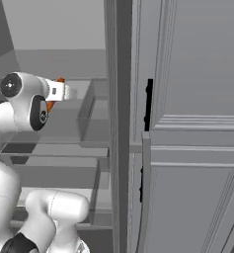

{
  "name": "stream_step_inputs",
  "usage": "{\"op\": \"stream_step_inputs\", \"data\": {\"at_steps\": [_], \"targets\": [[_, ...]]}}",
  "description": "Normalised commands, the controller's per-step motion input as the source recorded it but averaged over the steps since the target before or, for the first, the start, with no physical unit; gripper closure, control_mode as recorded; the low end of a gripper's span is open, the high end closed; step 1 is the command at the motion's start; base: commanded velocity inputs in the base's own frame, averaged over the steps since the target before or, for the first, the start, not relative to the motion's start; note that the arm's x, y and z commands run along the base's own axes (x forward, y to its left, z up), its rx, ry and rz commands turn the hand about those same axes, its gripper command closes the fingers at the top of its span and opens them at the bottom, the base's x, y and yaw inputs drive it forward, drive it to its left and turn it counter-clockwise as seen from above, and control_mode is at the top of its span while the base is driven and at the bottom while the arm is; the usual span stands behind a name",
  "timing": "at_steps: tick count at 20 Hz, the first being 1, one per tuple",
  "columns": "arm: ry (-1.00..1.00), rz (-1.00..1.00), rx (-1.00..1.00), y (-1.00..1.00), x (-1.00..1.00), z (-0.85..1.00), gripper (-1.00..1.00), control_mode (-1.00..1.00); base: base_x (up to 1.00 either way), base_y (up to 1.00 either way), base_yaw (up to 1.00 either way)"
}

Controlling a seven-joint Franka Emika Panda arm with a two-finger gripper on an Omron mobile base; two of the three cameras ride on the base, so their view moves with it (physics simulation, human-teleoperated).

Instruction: Place one carrot and one fish in each tupperware on the nearby counter, to pack two identical lunches.

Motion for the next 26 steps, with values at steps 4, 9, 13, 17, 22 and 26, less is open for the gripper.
{"op": "stream_step_inputs", "data": {"at_steps": [4,9,13,17,22,26], "targets": [[0.25,0.07,-0.21,0.00,-0.37,-0.75,1.00,1.00,-0.25,-0.05,0.04],[0.00,0.00,0.00,0.00,0.00,0.00,1.00,1.00,-1.00,-0.32,0.23],[0.00,0.00,0.00,0.00,0.00,0.00,1.00,1.00,-1.00,-0.20,0.50],[0.00,0.00,0.00,0.00,0.00,0.00,1.00,1.00,-0.70,-0.03,0.80],[0.00,0.00,0.00,0.00,0.00,0.00,1.00,1.00,-0.59,-0.04,0.85],[0.00,0.00,0.00,0.00,0.00,0.00,1.00,1.00,-0.56,0.08,0.87]]}}
